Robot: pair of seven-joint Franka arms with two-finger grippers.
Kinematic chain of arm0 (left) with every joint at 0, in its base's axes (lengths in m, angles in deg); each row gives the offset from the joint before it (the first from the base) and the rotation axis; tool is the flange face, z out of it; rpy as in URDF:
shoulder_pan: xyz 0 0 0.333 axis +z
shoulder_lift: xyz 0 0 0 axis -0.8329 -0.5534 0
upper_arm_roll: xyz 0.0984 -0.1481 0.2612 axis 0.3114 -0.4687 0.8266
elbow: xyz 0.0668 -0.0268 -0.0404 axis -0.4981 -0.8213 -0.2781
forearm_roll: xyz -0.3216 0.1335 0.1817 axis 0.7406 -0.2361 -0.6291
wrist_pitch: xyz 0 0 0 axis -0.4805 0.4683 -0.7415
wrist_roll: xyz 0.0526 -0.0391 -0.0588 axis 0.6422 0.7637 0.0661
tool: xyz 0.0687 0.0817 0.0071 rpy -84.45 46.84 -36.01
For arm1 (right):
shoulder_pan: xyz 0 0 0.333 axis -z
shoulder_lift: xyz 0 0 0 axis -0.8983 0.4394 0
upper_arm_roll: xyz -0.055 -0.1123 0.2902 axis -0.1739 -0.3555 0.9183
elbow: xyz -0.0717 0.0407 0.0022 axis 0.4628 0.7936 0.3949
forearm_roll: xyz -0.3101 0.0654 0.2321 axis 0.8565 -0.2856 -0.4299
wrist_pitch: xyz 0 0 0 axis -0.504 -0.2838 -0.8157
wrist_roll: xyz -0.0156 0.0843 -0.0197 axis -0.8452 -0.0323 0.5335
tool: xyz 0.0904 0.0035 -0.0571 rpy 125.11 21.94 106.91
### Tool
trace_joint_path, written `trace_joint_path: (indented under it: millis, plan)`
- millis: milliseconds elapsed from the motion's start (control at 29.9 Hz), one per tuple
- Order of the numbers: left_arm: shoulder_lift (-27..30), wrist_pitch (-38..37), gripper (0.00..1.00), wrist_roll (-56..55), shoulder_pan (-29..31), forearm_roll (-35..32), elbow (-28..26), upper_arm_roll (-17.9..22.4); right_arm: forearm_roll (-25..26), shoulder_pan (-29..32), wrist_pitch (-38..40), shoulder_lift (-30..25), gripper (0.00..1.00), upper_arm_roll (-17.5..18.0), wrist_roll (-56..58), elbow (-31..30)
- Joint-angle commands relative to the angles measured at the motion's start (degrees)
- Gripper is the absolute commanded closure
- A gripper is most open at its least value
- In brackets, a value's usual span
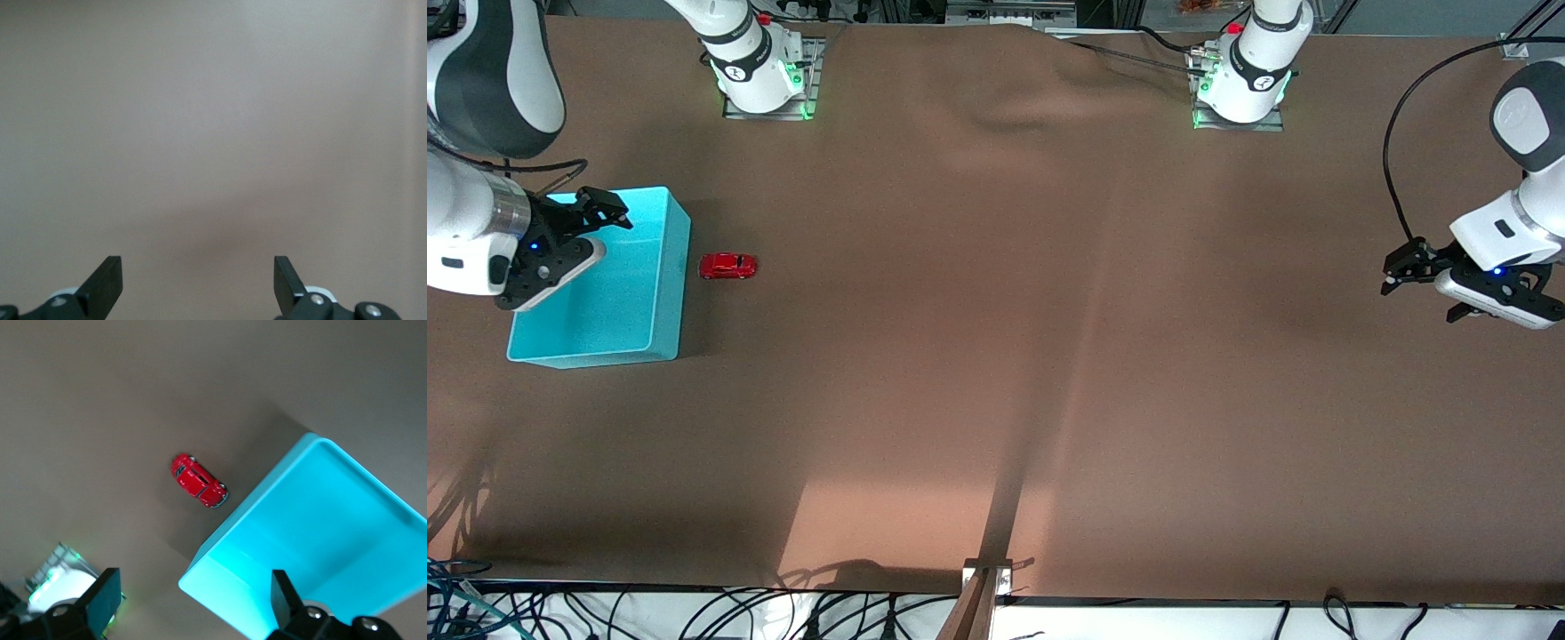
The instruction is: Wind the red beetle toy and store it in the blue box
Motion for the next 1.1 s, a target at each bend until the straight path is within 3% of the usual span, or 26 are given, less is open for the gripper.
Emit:
trace_joint_path:
  millis: [0, 33, 200, 534, 768, 902, 1069]
  plan:
    - [0.1, -9.8, 0.00, -8.3, -0.8, 0.8, 6.2, -1.8, -2.0, 0.7, -8.8, -1.4, 0.00, 0.2, 11.3, -8.7]
    - [-1.3, -15.1, 0.00, -11.4, -0.8, 0.7, 10.5, -3.1, -2.1, 0.7, -15.5, -1.6, 0.00, 0.3, 14.6, -14.0]
    - [-2.0, -18.4, 0.00, -12.8, -0.9, 0.6, 14.0, -3.6, -2.3, 0.7, -21.2, -1.7, 0.00, 0.4, 18.6, -18.0]
    - [-5.8, -26.4, 0.00, -15.5, -2.1, 0.2, 25.9, -7.1, -2.4, 0.4, -37.9, -2.3, 0.00, 1.3, 27.3, -30.2]
    - [-5.5, -25.7, 0.00, -16.6, -4.4, -1.1, 25.6, -6.6, -2.4, 0.4, -49.7, -2.4, 0.00, 4.5, 27.3, -38.0]
    - [-5.1, -21.6, 0.00, -15.8, -4.4, -1.2, 22.5, -6.4, -2.3, 0.4, -54.7, -2.0, 0.00, 4.8, 27.3, -40.8]
    - [-3.2, -19.8, 0.00, -15.7, -5.6, -3.0, 19.3, -6.0, -2.2, 0.3, -55.2, -1.8, 0.28, 4.8, 27.4, -41.0]
